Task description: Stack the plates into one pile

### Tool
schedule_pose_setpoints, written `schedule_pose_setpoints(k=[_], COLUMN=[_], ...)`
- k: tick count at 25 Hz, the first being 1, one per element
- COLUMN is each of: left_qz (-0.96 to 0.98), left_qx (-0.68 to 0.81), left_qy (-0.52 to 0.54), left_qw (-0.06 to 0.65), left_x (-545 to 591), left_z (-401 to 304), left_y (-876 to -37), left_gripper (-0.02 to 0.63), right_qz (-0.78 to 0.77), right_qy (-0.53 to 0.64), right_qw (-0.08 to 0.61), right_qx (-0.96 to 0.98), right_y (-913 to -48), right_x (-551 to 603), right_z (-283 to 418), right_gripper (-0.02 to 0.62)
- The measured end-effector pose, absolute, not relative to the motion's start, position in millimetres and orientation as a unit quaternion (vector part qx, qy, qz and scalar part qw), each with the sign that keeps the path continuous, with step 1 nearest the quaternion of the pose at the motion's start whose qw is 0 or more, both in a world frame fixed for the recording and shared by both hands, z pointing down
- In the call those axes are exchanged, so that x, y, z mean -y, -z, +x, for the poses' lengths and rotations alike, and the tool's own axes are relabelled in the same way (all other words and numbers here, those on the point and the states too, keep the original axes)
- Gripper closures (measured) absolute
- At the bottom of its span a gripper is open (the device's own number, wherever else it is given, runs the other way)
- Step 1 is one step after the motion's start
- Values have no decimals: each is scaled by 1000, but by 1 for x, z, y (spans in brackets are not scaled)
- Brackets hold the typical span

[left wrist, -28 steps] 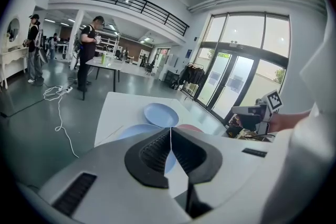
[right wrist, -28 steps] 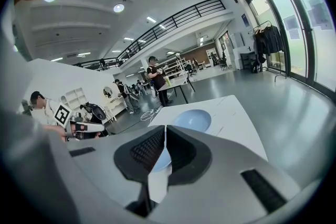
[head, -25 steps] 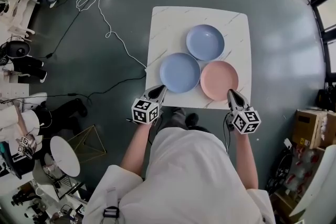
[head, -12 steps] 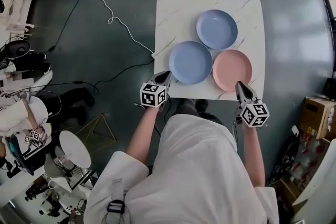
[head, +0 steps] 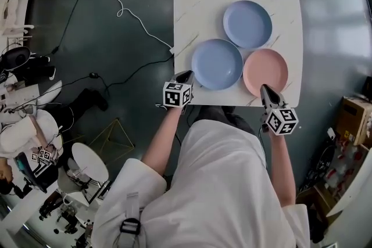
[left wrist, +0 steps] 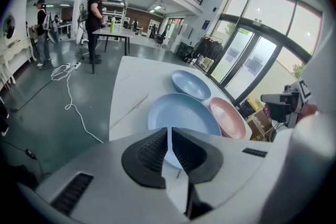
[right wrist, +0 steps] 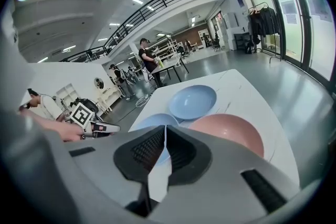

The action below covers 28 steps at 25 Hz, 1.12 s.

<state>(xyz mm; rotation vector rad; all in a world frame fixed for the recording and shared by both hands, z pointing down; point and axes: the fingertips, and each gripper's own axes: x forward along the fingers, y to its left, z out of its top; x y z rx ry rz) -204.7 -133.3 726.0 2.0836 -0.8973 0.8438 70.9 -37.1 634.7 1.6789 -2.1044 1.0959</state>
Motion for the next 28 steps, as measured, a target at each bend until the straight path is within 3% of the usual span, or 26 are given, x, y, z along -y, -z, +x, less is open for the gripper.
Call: schedule_pose_setpoints(k=[4,7,12,22,28], left_qz=[787,771,745,713,679], left_qx=[341,330,331,326,354], left_qy=[-357,-379,-383,-374,-363], left_qw=[369,391,434,496,530], left_x=[137,133,134,139,140], left_z=[-210,-210,-209,-197,-201], left_y=[-756,-780,-802,-826,-834], left_gripper=[568,488,480,489,553], right_qz=[574,574,581,593,602], right_qy=[-382,-391,-405,-406,-408], right_qw=[123,126,129,134,135], right_qx=[714,708,694,683,673], right_y=[-640,-645,-656,-659,-660], right_x=[38,33,27,29,22], right_z=[65,63,66,67,73], right_gripper=[568,568,568,568,568])
